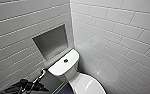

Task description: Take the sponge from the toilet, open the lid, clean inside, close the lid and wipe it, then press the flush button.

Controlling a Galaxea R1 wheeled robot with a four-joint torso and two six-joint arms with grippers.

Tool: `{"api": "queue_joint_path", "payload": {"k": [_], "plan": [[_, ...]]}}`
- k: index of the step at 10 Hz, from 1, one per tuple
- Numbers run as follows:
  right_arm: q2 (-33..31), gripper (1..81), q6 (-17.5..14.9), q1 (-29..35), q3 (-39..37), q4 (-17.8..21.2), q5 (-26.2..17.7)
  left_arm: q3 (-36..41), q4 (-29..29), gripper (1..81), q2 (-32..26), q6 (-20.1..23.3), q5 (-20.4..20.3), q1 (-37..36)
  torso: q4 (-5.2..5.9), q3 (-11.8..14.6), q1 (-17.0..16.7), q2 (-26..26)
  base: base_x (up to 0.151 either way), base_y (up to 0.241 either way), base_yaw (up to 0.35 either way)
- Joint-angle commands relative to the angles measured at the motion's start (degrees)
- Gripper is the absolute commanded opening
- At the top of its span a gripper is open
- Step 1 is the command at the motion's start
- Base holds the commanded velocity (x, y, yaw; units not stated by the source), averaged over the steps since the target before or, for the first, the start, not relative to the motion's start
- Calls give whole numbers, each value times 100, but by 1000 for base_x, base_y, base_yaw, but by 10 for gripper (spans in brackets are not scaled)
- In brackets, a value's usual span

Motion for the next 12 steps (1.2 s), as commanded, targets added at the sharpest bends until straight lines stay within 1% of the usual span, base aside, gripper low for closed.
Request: {"api": "queue_joint_path", "payload": {"k": [1,4,5,6,8,9,12], "plan": [[-25,10,20,-79,40,-111,-361,9,-779,10,-238,797,695,771,0,0,0,0,0,0,0],[-34,10,29,-44,30,-84,-353,0,-1317,10,36,1655,369,2258,0,0,0,0,0,0,0],[-16,10,29,-35,48,-84,-353,-9,-1387,10,194,1996,28,2645,0,0,0,0,0,0,0],[-7,10,29,0,66,-84,-353,-17,-1430,10,360,2172,-332,3040,0,0,0,0,0,0,0],[10,10,47,18,48,-84,-361,-17,-1598,10,634,2587,-765,3559,0,2,0,0,0,0,0],[19,10,47,18,30,-84,-361,-9,-1668,10,810,2639,-1239,3779,0,2,0,0,0,0,0],[10,10,47,44,22,-119,-422,9,-1598,10,1388,2648,-2712,4219,0,2,-2,-2,0,0,0]]}}
